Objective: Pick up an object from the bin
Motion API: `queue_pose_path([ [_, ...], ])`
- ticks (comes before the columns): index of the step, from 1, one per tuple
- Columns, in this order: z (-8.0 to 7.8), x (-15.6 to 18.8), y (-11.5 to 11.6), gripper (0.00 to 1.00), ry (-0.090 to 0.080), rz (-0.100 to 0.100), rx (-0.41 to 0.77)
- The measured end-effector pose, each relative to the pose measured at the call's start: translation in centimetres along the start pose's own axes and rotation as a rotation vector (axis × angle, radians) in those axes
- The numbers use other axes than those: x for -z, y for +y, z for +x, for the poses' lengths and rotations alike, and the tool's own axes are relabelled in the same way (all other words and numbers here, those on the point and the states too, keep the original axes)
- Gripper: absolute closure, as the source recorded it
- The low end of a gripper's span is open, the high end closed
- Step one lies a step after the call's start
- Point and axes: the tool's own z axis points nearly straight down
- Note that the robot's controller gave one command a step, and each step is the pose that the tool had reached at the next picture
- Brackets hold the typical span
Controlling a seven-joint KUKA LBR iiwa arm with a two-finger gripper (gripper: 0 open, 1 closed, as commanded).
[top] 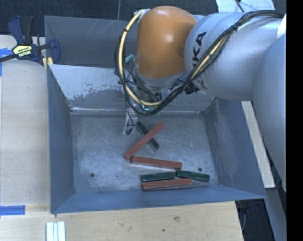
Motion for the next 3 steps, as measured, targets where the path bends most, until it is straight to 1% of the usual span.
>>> queue_pose_path([
  [1, 3.9, -12.3, -6.6, 0.00, -0.001, -0.001, 0.362],
  [2, 3.6, -12.1, -6.6, 1.00, -0.009, 0.000, 0.361],
  [3, -0.9, -1.1, -8.1, 1.00, -0.011, 0.002, 0.627],
])
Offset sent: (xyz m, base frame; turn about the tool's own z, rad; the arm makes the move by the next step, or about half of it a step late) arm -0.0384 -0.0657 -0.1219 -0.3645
